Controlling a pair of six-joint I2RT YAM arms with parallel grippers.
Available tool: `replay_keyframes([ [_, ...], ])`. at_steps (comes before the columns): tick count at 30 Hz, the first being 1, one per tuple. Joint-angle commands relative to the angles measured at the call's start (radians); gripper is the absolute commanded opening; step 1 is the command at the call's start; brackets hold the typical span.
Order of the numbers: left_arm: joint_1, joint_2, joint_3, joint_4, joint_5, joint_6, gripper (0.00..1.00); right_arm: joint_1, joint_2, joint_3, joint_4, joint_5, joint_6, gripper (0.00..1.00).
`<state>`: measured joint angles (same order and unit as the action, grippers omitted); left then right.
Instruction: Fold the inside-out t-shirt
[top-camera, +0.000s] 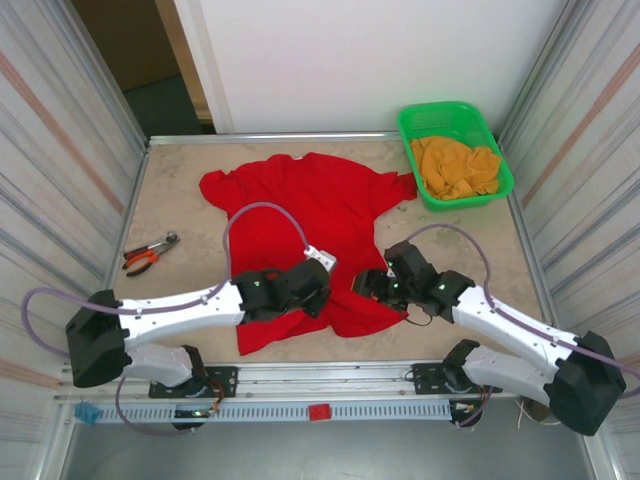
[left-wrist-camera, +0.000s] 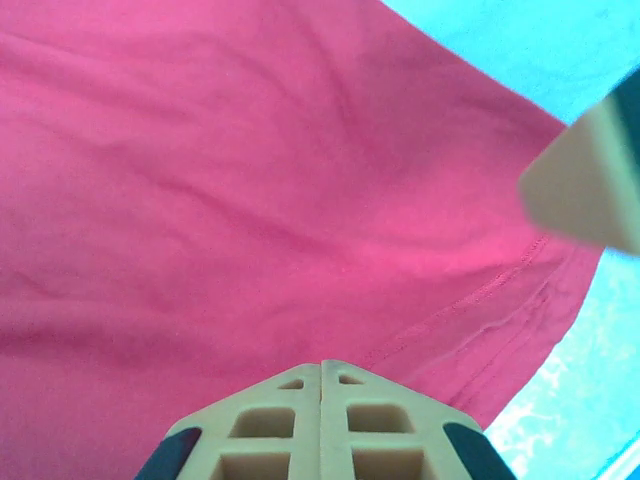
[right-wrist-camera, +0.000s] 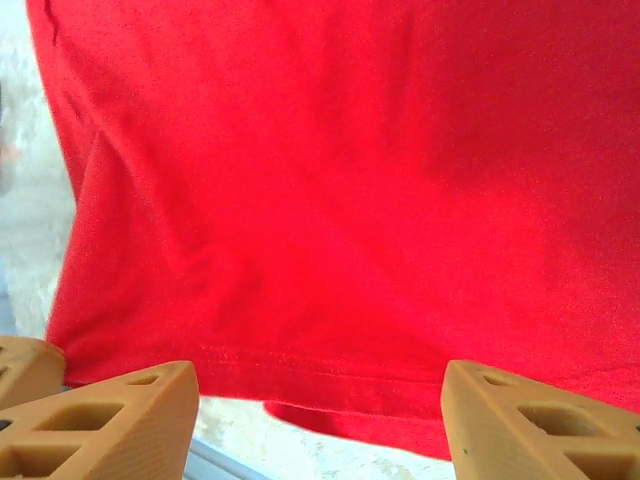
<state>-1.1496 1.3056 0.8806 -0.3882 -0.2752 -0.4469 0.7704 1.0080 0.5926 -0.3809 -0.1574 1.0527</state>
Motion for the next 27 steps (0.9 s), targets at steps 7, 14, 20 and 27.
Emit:
replay_keyframes([
  [7, -0.001, -0.106, -0.074, -0.016, -0.043, -0.071, 0.00, 0.199, -0.003, -0.002, 0.179, 0.179, 0.419, 0.81],
  [14, -0.001, -0.193, -0.092, -0.022, -0.076, -0.081, 0.00, 0.305, 0.045, -0.001, 0.219, 0.246, 0.569, 0.83],
  [20, -0.001, -0.266, -0.107, -0.015, -0.075, -0.079, 0.00, 0.308, 0.092, 0.016, 0.248, 0.276, 0.591, 0.83],
  [27, -0.001, -0.278, -0.104, -0.026, -0.073, -0.076, 0.00, 0.352, 0.121, 0.046, 0.289, 0.282, 0.646, 0.87],
])
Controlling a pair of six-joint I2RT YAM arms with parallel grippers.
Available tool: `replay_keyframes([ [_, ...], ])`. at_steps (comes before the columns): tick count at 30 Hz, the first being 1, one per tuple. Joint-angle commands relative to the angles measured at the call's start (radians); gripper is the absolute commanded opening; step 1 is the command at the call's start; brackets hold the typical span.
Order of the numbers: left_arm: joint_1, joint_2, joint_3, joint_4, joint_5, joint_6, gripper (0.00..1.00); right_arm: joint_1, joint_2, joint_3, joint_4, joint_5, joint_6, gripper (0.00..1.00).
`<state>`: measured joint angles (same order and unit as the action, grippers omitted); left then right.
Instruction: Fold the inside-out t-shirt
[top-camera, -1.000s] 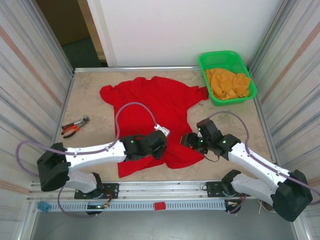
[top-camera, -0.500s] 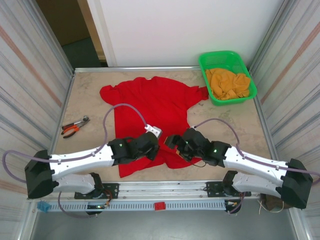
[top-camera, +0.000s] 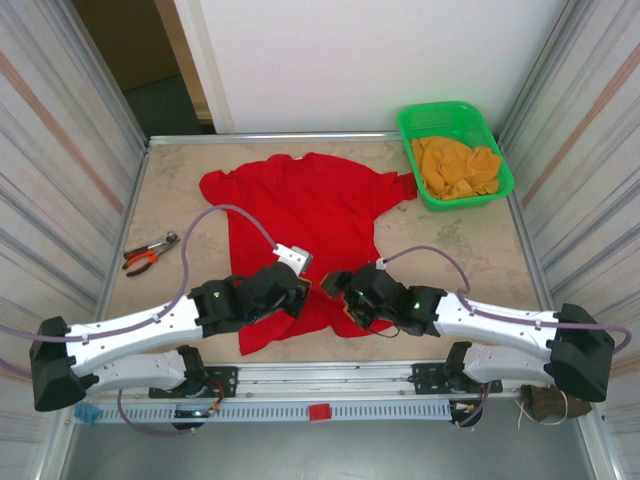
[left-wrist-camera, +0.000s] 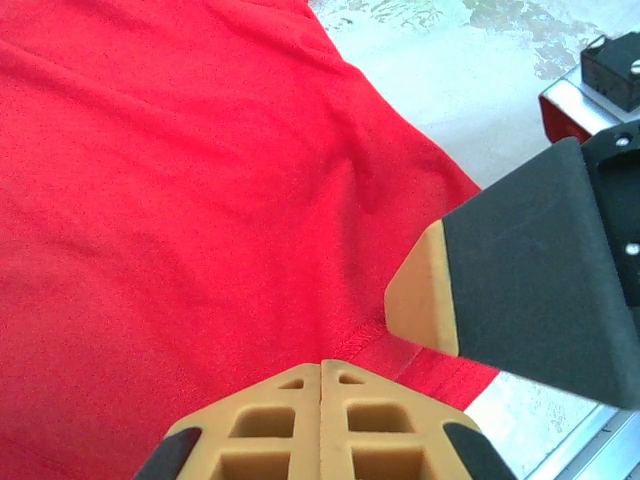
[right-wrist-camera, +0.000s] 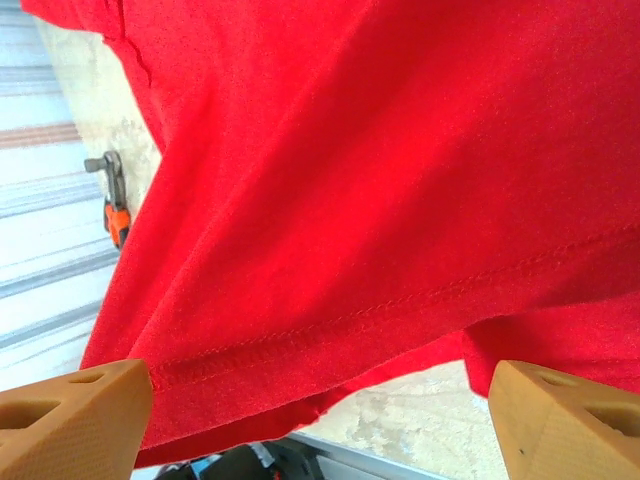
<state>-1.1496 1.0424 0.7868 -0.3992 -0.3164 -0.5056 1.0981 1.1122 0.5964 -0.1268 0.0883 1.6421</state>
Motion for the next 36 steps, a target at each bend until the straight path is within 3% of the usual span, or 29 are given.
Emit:
replay_keyframes([
  [1, -0.001, -0.014, -0.009, -0.012, -0.032, -0.017, 0.00, 0.036, 0.026, 0.049, 0.036, 0.044, 0.068, 0.88],
  [8, -0.001, -0.017, -0.002, -0.013, -0.023, -0.010, 0.00, 0.038, 0.115, 0.086, 0.090, 0.061, 0.108, 0.90],
  [20, -0.001, -0.080, -0.074, 0.008, 0.008, -0.008, 0.00, -0.081, 0.205, 0.138, 0.129, 0.058, 0.079, 0.84],
  [22, -0.001, -0.088, -0.088, 0.017, 0.013, -0.010, 0.00, -0.095, 0.222, 0.146, 0.143, 0.039, 0.067, 0.74],
  [25, -0.001, -0.094, -0.098, 0.020, 0.007, 0.003, 0.00, -0.105, 0.233, 0.139, 0.190, 0.011, 0.051, 0.20],
  [26, -0.001, -0.097, -0.101, 0.017, 0.000, 0.011, 0.16, -0.108, 0.233, 0.140, 0.194, 0.002, 0.044, 0.07],
  [27, -0.001, -0.099, -0.105, 0.017, -0.004, 0.024, 0.31, -0.110, 0.231, 0.141, 0.192, -0.005, 0.034, 0.01],
  [29, -0.001, -0.099, -0.112, 0.022, -0.005, 0.059, 0.48, -0.114, 0.222, 0.143, 0.179, -0.009, 0.023, 0.00],
  [30, -0.002, -0.094, -0.113, 0.022, -0.010, 0.080, 0.54, -0.115, 0.217, 0.144, 0.172, -0.010, 0.019, 0.00],
  [36, -0.042, -0.020, -0.122, 0.098, -0.043, 0.166, 0.66, -0.116, 0.184, 0.148, 0.143, -0.010, 0.000, 0.00],
])
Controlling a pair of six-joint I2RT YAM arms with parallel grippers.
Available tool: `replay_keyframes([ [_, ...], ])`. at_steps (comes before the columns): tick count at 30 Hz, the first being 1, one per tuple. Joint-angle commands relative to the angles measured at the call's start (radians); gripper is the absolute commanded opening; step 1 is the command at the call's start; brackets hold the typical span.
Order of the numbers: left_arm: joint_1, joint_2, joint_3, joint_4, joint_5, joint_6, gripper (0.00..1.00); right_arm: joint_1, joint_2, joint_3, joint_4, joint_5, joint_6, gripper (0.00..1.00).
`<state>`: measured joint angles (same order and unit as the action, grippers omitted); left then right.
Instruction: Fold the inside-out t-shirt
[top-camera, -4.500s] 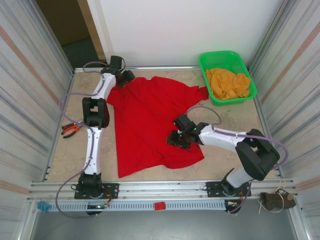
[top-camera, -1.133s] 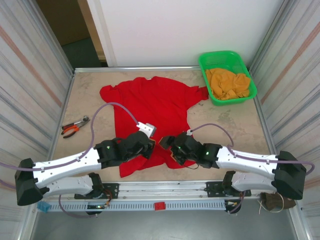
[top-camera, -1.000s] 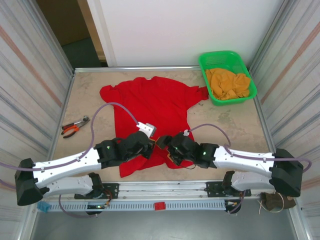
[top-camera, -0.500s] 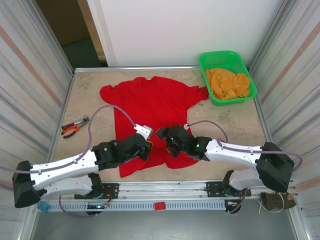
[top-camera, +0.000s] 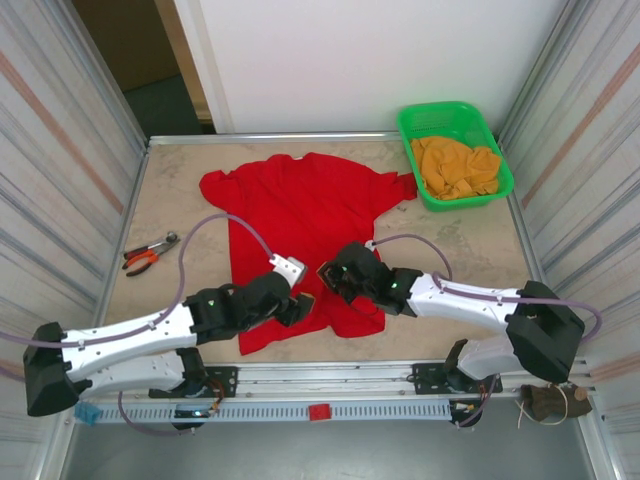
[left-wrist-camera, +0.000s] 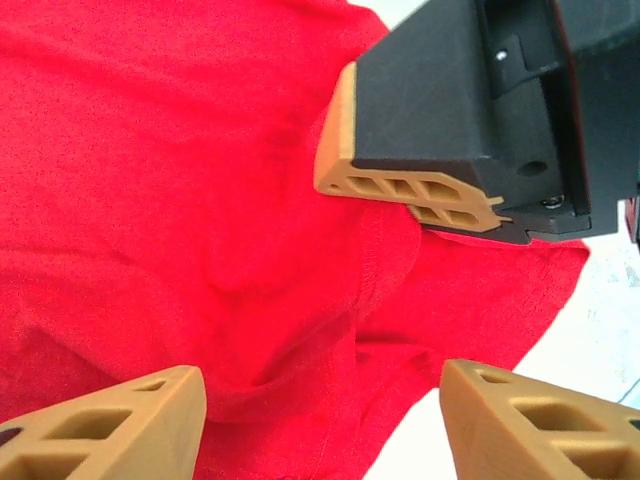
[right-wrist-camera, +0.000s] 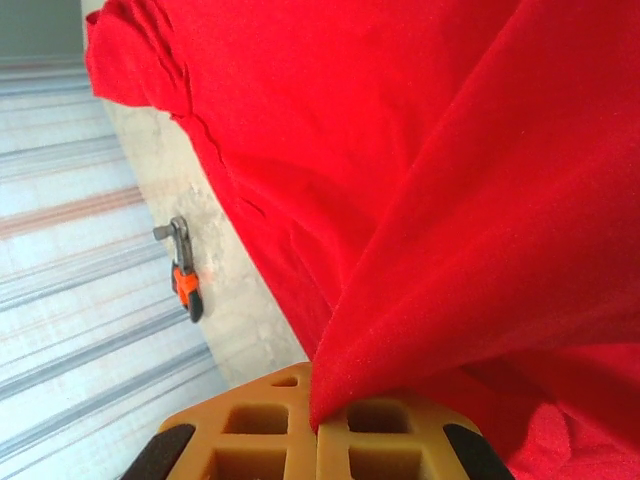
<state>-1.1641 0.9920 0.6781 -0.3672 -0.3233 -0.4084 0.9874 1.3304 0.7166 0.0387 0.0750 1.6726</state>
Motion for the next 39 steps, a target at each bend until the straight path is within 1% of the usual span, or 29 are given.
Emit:
replay_keyframes([
  [1, -0.037, 0.047, -0.014, 0.083, -0.042, 0.072, 0.67, -0.006, -0.037, 0.027, -0.023, 0.005, -0.032, 0.00],
  [7, -0.094, 0.145, -0.034, 0.206, -0.106, 0.061, 0.70, -0.006, -0.062, 0.039, -0.038, 0.000, -0.040, 0.00],
  [10, -0.116, 0.199, -0.032, 0.244, -0.207, 0.042, 0.73, -0.005, -0.078, 0.050, -0.055, 0.002, -0.045, 0.00],
  [14, -0.117, 0.267, -0.033, 0.314, -0.335, 0.010, 0.78, 0.002, -0.102, 0.053, -0.068, 0.010, -0.044, 0.00],
  [16, -0.117, 0.310, -0.031, 0.344, -0.383, 0.010, 0.80, 0.005, -0.113, 0.058, -0.078, 0.015, -0.045, 0.00],
  [17, -0.115, 0.337, -0.027, 0.360, -0.398, 0.015, 0.79, 0.009, -0.118, 0.058, -0.080, 0.018, -0.044, 0.00],
  [19, -0.103, 0.379, -0.014, 0.371, -0.393, 0.017, 0.73, 0.013, -0.127, 0.060, -0.085, 0.024, -0.041, 0.00],
  [20, -0.096, 0.394, -0.011, 0.377, -0.381, 0.018, 0.67, 0.015, -0.131, 0.060, -0.085, 0.027, -0.039, 0.00],
  [21, -0.093, 0.403, -0.012, 0.383, -0.374, 0.022, 0.56, 0.016, -0.134, 0.060, -0.084, 0.027, -0.036, 0.00],
  [23, -0.080, 0.401, -0.012, 0.388, -0.349, 0.036, 0.17, 0.017, -0.141, 0.058, -0.083, 0.023, -0.032, 0.00],
  [24, -0.073, 0.392, -0.012, 0.384, -0.338, 0.041, 0.03, 0.017, -0.146, 0.056, -0.080, 0.022, -0.030, 0.01],
  [25, -0.063, 0.375, -0.009, 0.375, -0.325, 0.048, 0.00, 0.019, -0.153, 0.054, -0.079, 0.023, -0.028, 0.01],
  [27, -0.043, 0.329, 0.006, 0.337, -0.292, 0.067, 0.00, 0.015, -0.169, 0.051, -0.085, 0.023, -0.030, 0.03],
  [28, -0.033, 0.297, 0.018, 0.316, -0.269, 0.085, 0.00, 0.007, -0.182, 0.050, -0.091, 0.022, -0.040, 0.08],
  [31, 0.020, 0.212, 0.101, 0.193, -0.170, 0.105, 0.00, -0.026, -0.249, 0.049, -0.149, 0.040, -0.096, 0.42],
  [32, 0.047, 0.190, 0.141, 0.136, -0.125, 0.109, 0.00, -0.031, -0.284, 0.049, -0.184, 0.059, -0.122, 0.49],
  [33, 0.069, 0.174, 0.176, 0.086, -0.090, 0.109, 0.00, -0.032, -0.318, 0.048, -0.218, 0.076, -0.144, 0.52],
  [36, 0.125, 0.138, 0.282, -0.052, 0.000, 0.125, 0.00, -0.029, -0.445, 0.014, -0.305, 0.118, -0.204, 0.55],
  [37, 0.137, 0.131, 0.312, -0.085, 0.024, 0.137, 0.00, -0.025, -0.488, -0.009, -0.319, 0.121, -0.215, 0.54],
  [39, 0.147, 0.120, 0.358, -0.126, 0.054, 0.155, 0.00, -0.012, -0.560, -0.057, -0.323, 0.113, -0.235, 0.50],
])
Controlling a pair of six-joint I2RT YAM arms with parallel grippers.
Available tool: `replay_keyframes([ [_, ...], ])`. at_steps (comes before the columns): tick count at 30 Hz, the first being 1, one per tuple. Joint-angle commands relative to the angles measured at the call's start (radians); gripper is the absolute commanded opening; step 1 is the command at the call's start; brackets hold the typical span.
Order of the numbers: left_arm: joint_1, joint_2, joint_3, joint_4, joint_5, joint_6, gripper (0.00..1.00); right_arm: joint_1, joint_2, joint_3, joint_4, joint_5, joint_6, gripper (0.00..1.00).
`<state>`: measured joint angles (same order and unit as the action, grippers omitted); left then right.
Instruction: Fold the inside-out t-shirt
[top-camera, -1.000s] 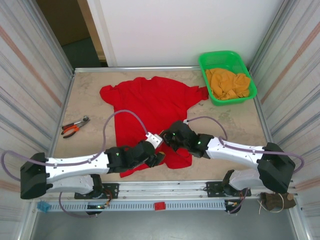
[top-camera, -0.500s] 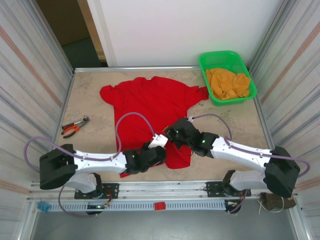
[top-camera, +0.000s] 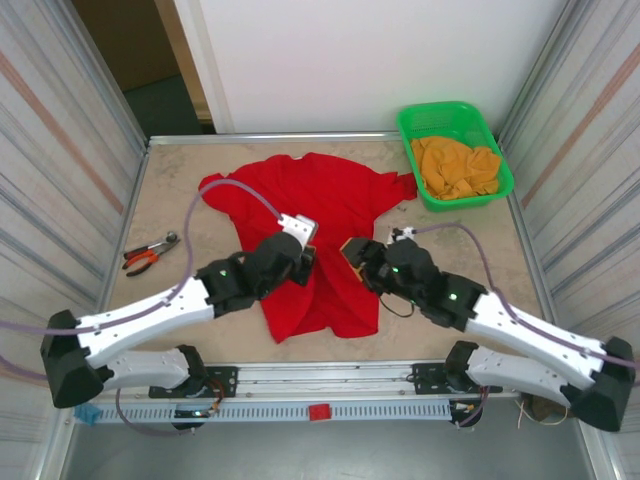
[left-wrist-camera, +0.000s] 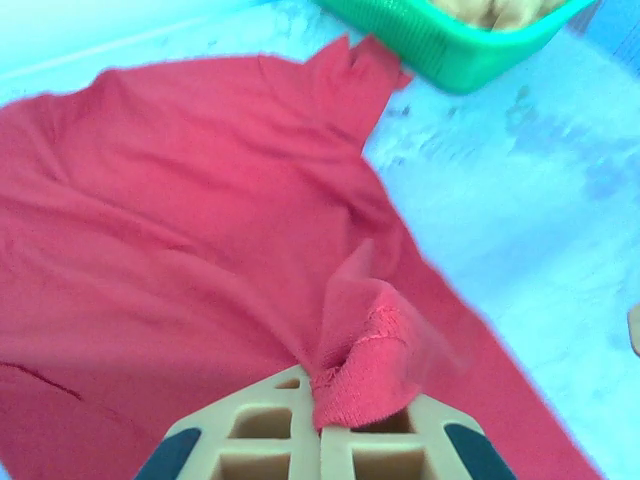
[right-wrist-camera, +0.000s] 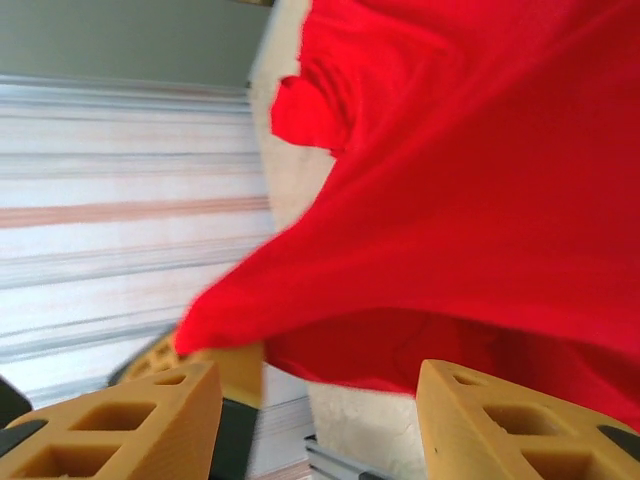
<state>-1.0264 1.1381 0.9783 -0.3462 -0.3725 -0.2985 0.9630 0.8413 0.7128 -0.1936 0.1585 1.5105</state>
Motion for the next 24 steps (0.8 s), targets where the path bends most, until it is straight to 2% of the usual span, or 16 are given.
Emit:
replay_keyframes([
  [1, 0.014, -0.028, 0.081, -0.162, 0.118, 0.054, 0.00, 0.027, -0.099, -0.076, -0.088, 0.024, -0.081, 0.48],
  [5, 0.020, -0.010, 0.147, -0.202, 0.153, 0.082, 0.00, 0.131, -0.113, -0.142, -0.027, 0.051, -0.096, 0.36],
  [7, 0.019, 0.004, 0.173, -0.217, 0.166, 0.101, 0.00, 0.187, -0.067, -0.170, 0.030, 0.086, -0.088, 0.28],
  [10, 0.019, 0.017, 0.204, -0.245, 0.197, 0.129, 0.00, 0.221, 0.033, -0.183, 0.110, 0.106, -0.092, 0.20],
  [14, 0.019, -0.014, 0.196, -0.263, 0.242, 0.142, 0.00, 0.218, 0.141, -0.172, 0.207, 0.118, -0.126, 0.18],
  [24, 0.020, -0.093, 0.132, -0.231, 0.340, 0.086, 0.00, 0.185, 0.483, -0.023, 0.405, 0.151, -0.250, 0.12],
])
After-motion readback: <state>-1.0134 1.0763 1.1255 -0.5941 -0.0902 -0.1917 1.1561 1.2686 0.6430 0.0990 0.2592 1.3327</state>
